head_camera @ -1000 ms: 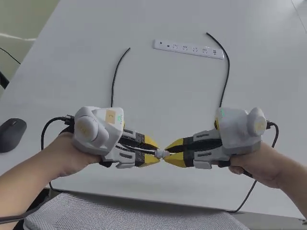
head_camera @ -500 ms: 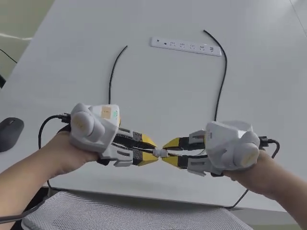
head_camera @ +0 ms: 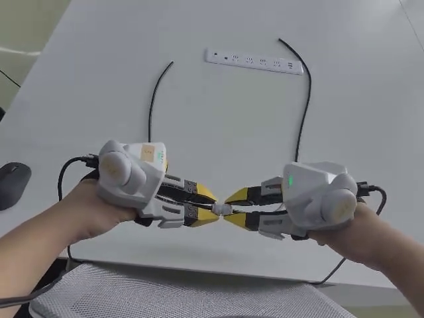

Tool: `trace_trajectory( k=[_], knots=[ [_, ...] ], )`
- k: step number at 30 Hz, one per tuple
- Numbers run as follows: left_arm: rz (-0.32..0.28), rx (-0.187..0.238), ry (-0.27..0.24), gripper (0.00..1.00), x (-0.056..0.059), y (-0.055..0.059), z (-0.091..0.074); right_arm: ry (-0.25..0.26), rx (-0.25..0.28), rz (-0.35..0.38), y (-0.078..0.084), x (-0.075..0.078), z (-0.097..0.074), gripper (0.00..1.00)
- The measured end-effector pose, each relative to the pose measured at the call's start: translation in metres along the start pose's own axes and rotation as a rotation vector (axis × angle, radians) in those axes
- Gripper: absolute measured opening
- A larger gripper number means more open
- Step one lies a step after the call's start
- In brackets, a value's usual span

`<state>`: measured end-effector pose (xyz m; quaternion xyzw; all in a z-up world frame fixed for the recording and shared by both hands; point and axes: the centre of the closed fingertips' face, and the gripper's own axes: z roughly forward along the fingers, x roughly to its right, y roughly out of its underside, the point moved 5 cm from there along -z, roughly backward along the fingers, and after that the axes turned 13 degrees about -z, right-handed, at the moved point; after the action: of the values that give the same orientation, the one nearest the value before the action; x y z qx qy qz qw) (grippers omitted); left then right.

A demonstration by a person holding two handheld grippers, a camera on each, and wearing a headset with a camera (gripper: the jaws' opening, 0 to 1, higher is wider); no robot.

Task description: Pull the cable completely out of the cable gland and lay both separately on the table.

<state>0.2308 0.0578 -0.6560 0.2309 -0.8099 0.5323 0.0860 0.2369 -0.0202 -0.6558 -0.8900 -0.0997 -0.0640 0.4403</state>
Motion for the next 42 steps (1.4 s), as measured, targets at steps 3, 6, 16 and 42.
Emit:
trace_trajectory(
  k=[3, 6, 16, 42],
  knots=[
    [0.010, 0.008, -0.001, 0.15, 0.000, -0.002, 0.000, 0.017, 0.011, 0.023, -0.002, 0.002, -0.003, 0.10],
    [0.022, 0.007, -0.004, 0.15, 0.000, -0.003, 0.000, 0.040, 0.017, 0.068, -0.002, 0.004, -0.006, 0.14],
    [0.049, 0.018, -0.023, 0.15, -0.009, -0.003, -0.001, 0.189, -0.025, 0.233, 0.006, 0.009, -0.024, 0.27],
    [0.042, 0.012, -0.027, 0.15, -0.012, -0.008, 0.004, 0.313, -0.201, 0.058, 0.006, -0.002, -0.013, 0.03]
  ],
)
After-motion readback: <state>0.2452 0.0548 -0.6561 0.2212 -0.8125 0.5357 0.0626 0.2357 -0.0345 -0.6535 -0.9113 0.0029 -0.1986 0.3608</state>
